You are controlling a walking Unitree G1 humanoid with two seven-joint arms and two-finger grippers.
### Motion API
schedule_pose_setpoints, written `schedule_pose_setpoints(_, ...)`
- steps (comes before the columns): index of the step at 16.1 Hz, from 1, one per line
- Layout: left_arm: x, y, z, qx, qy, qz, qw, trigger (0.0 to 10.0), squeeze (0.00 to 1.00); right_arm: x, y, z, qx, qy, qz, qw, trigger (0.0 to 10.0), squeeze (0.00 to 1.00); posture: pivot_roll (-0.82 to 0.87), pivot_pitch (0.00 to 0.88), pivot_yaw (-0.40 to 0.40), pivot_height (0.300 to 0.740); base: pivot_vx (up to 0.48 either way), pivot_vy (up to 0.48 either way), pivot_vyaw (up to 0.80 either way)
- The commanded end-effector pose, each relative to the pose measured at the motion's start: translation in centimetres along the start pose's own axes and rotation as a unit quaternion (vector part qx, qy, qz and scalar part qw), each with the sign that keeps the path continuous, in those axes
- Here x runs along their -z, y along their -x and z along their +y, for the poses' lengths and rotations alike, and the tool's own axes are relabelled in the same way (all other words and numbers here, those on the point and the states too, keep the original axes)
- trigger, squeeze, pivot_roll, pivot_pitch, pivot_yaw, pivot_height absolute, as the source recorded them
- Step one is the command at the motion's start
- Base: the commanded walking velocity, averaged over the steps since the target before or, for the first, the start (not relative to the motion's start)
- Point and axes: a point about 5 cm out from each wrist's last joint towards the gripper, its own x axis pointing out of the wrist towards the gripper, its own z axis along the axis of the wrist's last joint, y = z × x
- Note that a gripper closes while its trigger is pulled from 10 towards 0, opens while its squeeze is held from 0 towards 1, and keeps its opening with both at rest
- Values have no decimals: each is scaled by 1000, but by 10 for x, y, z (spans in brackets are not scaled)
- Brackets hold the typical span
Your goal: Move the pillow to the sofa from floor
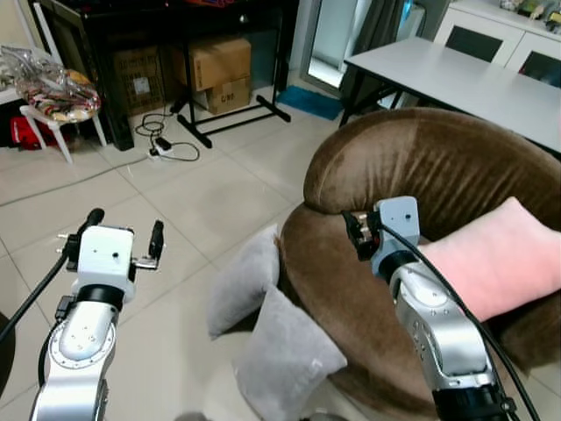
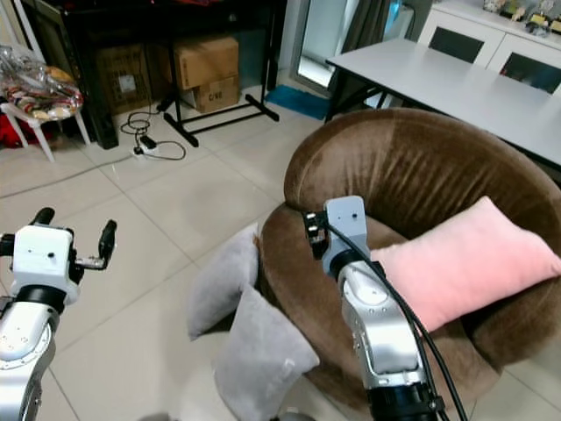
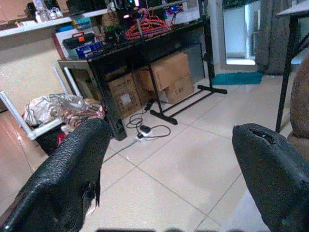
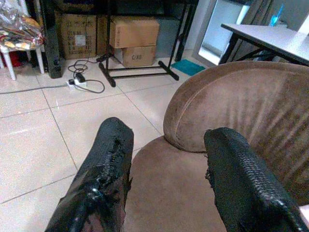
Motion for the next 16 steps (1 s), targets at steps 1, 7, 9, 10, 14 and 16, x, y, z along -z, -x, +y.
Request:
schedule_pose_setpoints(1,0,0,-3,1,1,4,1000,10000,0,0,-1,-5,7,-1,2,1000,10000,0,35,0,-117,650,0,0,0)
schedule_pose_setpoints(7,-1,1,1,-1,-10,1,1000,10000,0,3,-4,-5,11,-7,10,1000,10000,0,43,0,-117,590,0,0,0)
schedule_pose_setpoints(9,0,1,1,0,-14,4,1000,10000,0,4,-4,-5,10,-6,12,1000,10000,0,41,0,-109,570,0,0,0)
schedule_pose_setpoints(10,0,1,2,-1,-16,3,1000,10000,0,4,-4,-5,11,-4,14,1000,10000,0,41,0,-109,565,0,0,0)
schedule_pose_setpoints(14,-1,-2,5,0,-25,-5,1000,10000,0,6,-7,-4,10,-4,20,1000,10000,0,37,0,-100,550,0,0,0)
schedule_pose_setpoints(16,1,-2,4,4,-32,-4,999,10000,0,8,-8,-6,13,3,22,1000,10000,0,38,0,-102,550,0,0,0)
